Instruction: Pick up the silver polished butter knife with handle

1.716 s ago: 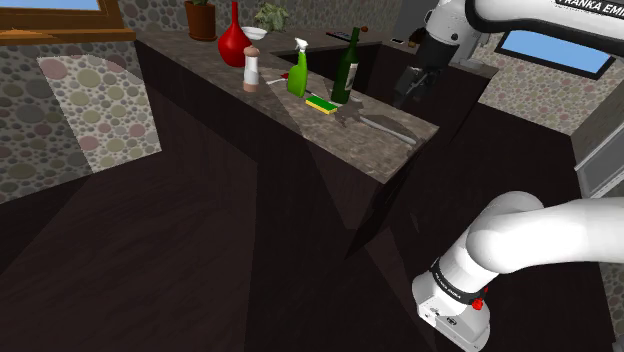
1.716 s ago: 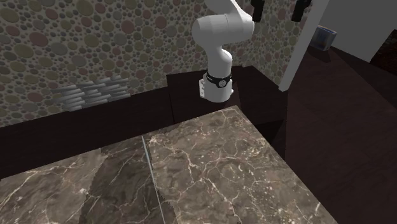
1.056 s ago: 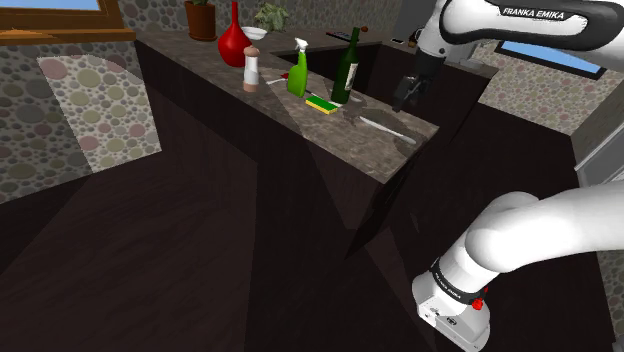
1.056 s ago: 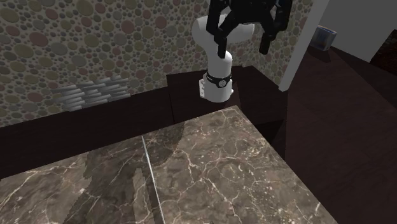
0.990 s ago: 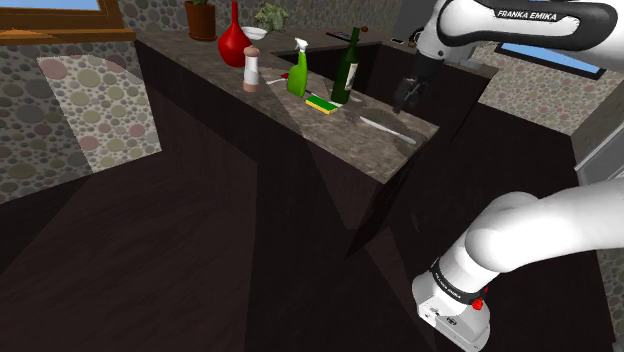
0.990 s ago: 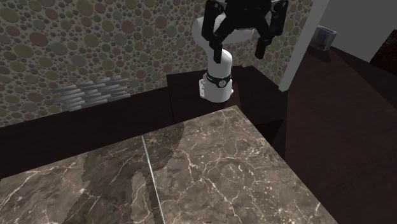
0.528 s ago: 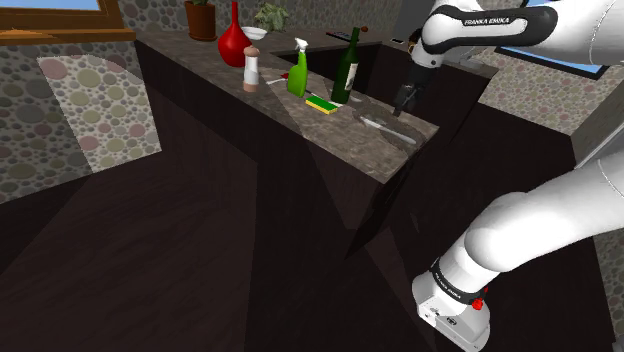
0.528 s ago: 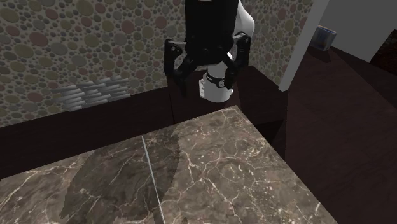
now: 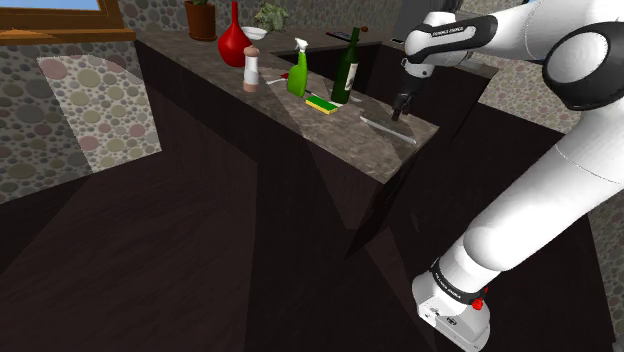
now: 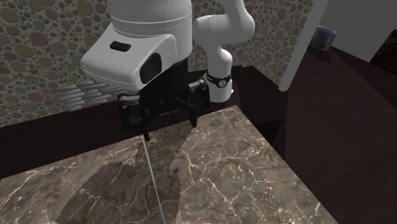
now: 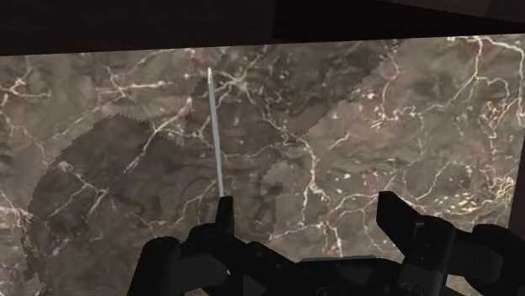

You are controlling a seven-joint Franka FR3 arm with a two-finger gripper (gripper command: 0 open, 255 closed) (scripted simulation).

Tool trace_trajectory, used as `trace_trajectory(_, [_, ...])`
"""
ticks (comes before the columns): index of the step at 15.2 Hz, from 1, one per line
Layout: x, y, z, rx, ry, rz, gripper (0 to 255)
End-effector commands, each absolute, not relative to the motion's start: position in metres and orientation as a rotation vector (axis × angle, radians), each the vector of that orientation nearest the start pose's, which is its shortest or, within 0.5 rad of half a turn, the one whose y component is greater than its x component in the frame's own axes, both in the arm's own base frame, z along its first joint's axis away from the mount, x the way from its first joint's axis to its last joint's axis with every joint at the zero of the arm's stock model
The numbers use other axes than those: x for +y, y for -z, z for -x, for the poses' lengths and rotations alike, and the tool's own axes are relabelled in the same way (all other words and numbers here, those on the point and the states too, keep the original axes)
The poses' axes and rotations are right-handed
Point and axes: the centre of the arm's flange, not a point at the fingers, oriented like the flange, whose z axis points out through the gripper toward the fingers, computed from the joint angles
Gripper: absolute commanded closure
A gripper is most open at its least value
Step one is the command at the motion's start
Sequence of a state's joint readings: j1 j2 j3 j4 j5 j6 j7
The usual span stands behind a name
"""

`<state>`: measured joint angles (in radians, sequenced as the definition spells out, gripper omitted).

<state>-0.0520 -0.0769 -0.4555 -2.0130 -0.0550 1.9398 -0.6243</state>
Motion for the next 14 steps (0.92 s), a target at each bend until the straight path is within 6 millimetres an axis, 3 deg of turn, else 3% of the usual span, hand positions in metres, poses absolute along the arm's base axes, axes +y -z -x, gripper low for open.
trace_trajectory(1, [-0.288,-0.469,-0.478,-0.24,-0.042,3.142,0])
trace_trajectory(5, [-0.326,-0.443,-0.501,-0.275,-0.082,3.13,0])
trace_trajectory(14, [-0.326,-0.403,-0.501,-0.275,-0.082,3.13,0])
